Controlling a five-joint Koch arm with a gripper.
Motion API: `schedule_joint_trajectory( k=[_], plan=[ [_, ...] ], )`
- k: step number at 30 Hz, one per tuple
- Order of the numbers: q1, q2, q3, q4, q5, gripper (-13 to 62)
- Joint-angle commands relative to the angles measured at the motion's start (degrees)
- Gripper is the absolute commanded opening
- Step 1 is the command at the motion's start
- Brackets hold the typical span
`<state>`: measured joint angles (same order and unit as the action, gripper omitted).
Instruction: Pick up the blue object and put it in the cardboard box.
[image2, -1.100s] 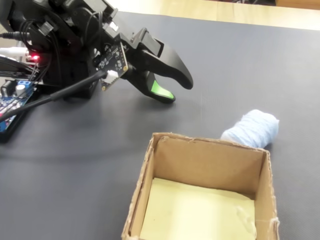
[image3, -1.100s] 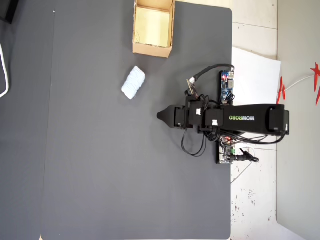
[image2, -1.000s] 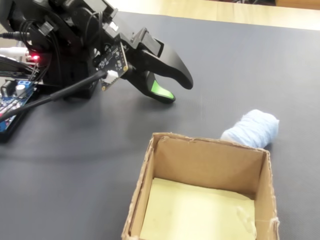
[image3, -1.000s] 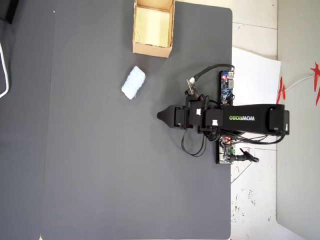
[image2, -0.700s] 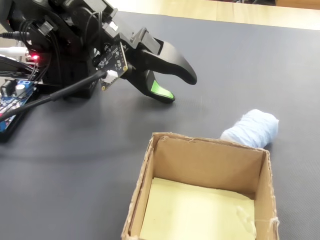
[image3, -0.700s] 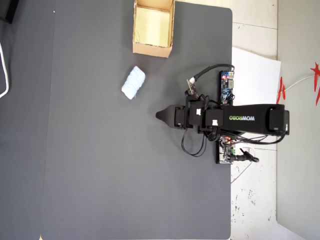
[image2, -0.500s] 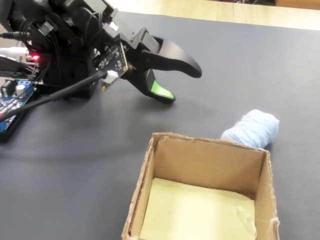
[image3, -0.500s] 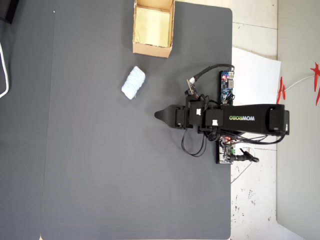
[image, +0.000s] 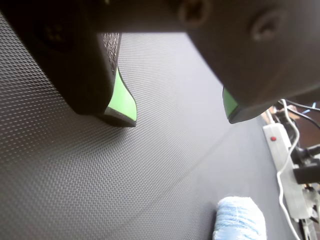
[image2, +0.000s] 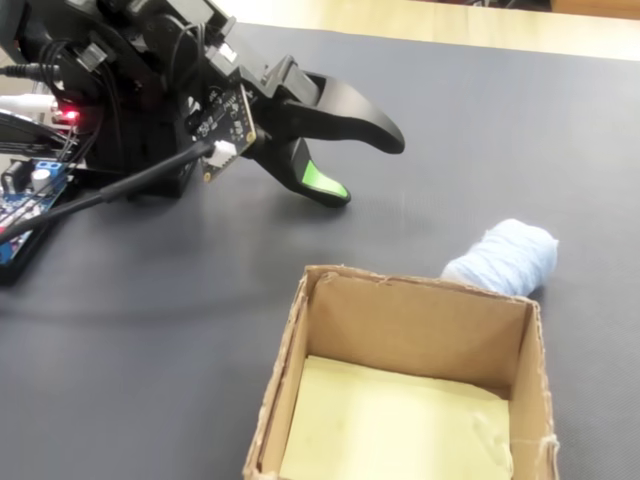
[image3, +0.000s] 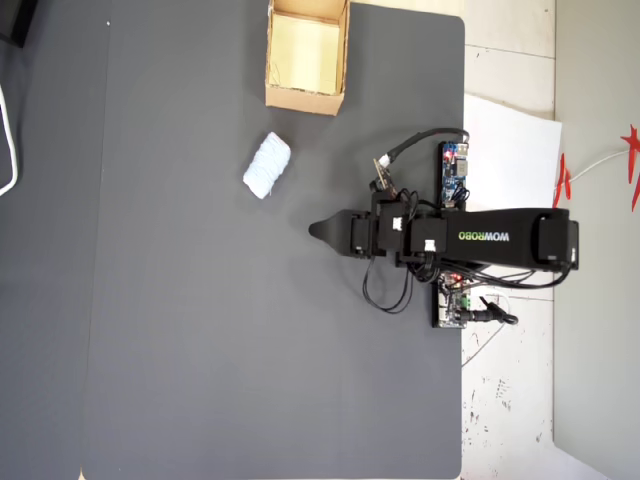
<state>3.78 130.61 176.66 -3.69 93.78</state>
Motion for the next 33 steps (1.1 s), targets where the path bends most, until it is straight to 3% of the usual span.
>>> schedule_joint_trajectory(
  k=[1,16,33],
  plan=[
    [-0.44,4.83,2.02,1.85,-0.97,34.8],
    [-0.26,5.01,1.23,-10.55,-17.14,34.5],
    [0.79,3.87,-16.35,-0.79,-22.06,33.0]
  ],
)
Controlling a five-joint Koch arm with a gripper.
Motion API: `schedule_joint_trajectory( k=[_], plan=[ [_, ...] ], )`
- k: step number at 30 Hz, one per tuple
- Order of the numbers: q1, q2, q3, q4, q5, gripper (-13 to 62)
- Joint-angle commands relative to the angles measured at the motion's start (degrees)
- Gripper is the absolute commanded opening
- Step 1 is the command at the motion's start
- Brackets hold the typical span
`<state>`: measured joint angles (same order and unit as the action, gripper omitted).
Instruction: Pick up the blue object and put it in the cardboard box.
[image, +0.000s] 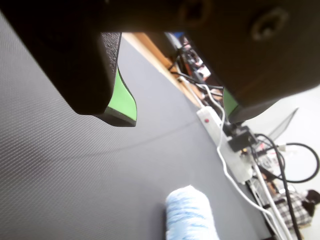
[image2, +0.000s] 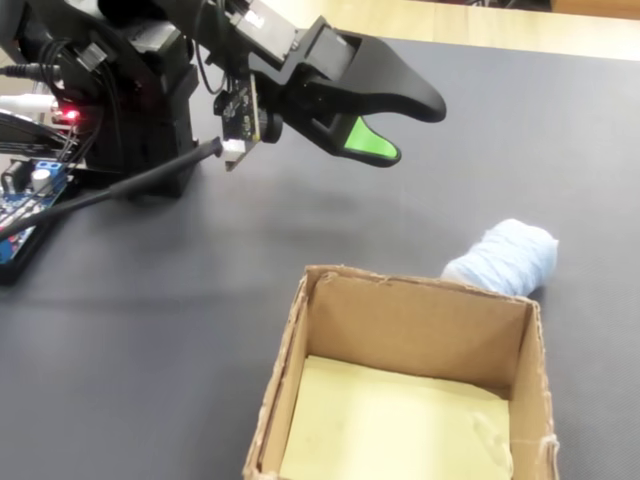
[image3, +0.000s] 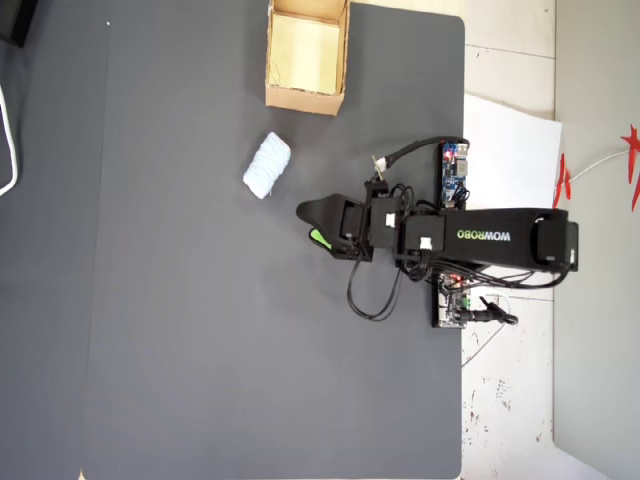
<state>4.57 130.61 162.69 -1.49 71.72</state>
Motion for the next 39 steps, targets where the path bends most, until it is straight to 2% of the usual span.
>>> schedule_joint_trajectory(
  k=[1,10,12,15,34,39],
  plan=[
    [0.0,3.08,-4.31,-1.49,0.09,33.0],
    [1.76,-6.42,-16.79,8.0,0.26,33.0],
    [7.82,-17.49,-24.7,12.39,0.62,33.0],
    [10.63,-22.32,-28.39,13.62,1.32,33.0],
    [14.85,-47.99,-41.66,15.03,3.69,32.8],
    [15.21,-50.8,-43.86,15.03,3.96,26.2]
  ],
)
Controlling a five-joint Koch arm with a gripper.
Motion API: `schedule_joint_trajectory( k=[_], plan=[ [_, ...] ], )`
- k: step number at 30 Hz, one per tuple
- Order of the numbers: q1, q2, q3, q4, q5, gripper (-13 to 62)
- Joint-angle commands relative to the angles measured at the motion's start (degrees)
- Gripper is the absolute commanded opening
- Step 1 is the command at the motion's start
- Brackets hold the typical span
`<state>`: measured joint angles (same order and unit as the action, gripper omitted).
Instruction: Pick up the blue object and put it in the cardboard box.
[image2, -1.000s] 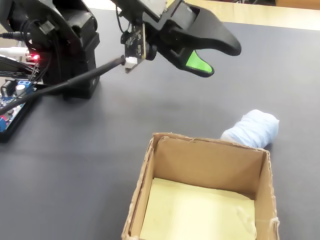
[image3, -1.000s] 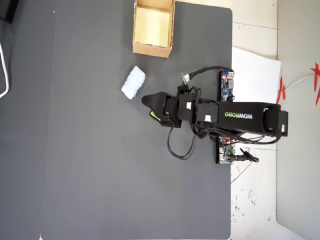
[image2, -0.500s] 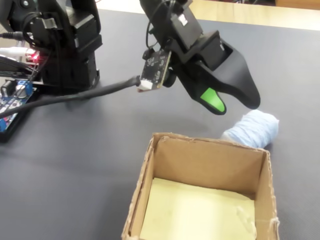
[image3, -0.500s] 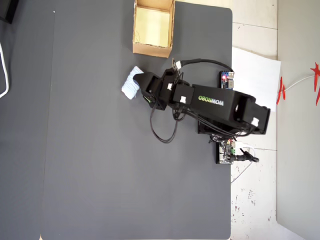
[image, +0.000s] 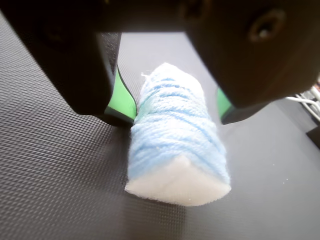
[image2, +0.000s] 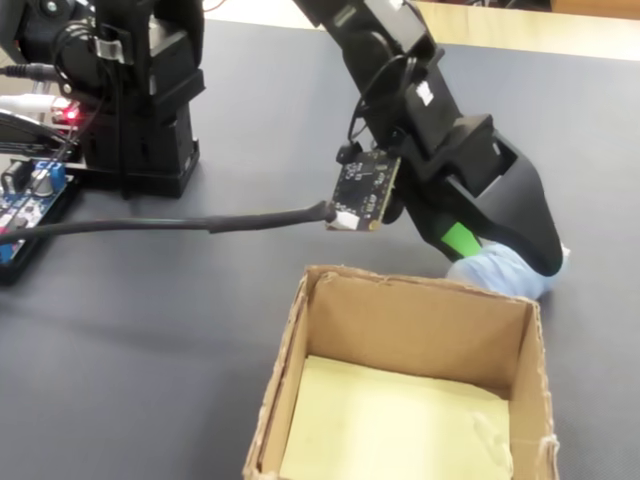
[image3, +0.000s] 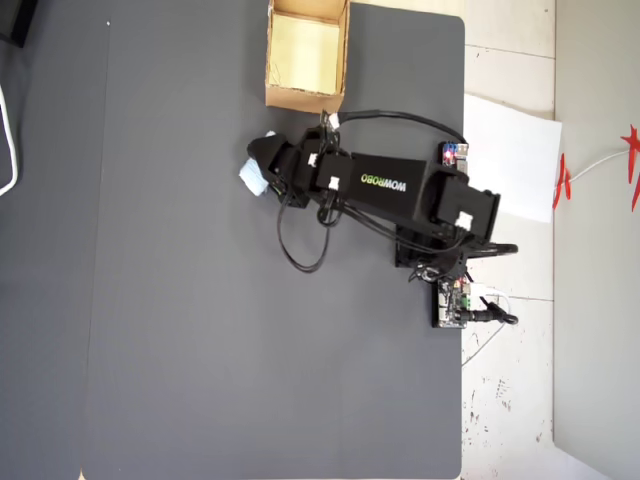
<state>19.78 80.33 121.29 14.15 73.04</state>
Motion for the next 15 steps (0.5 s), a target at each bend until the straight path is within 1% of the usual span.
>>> schedule_joint_trajectory(
  k=[1,2,3,4,6,11,15],
  plan=[
    [0.09,-0.88,-2.64,-0.62,2.9,23.9],
    [0.18,-1.14,-2.72,-0.97,3.16,21.4],
    [0.44,-1.49,-2.64,-1.58,3.16,17.1],
    [0.53,-1.67,-2.46,-2.2,3.16,14.2],
    [0.62,-1.67,-1.67,-4.13,3.25,10.7],
    [0.18,-0.09,-0.62,-6.59,4.13,10.6],
    [0.09,3.52,1.76,-13.62,8.88,10.6]
  ],
)
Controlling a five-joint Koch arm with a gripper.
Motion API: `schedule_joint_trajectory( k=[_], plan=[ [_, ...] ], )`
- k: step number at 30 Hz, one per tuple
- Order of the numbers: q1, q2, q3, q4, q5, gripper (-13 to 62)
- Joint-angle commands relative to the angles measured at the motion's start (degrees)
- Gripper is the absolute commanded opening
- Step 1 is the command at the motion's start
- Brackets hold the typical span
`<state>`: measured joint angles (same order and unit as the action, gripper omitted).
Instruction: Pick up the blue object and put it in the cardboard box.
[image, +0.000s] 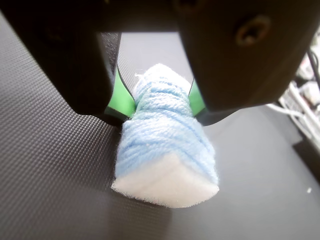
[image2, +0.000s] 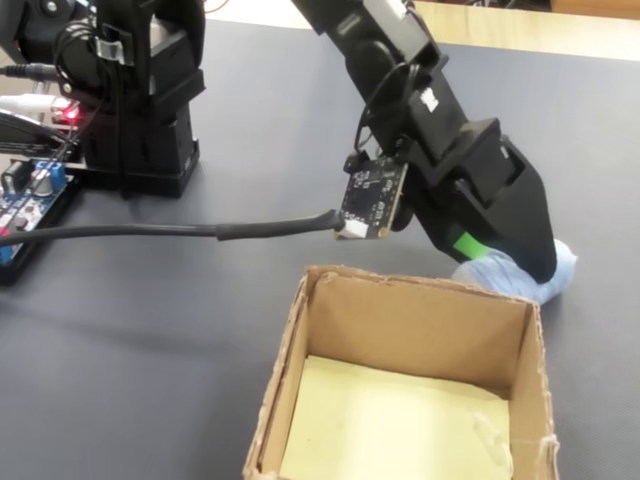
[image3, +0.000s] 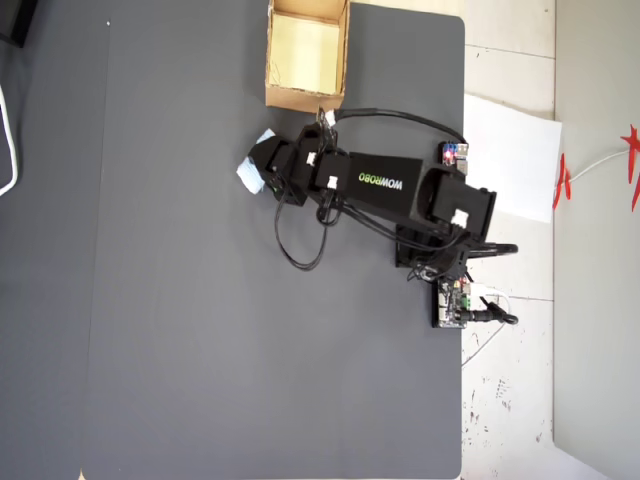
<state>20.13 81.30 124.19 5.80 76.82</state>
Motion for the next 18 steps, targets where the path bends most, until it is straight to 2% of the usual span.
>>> schedule_joint_trajectory(
  k=[1,12,18],
  plan=[
    [-0.26,3.43,-0.97,-6.77,5.8,10.6],
    [-0.35,17.23,-0.53,-13.36,6.15,10.7],
    [5.89,23.2,-0.09,-12.22,5.71,10.7]
  ],
)
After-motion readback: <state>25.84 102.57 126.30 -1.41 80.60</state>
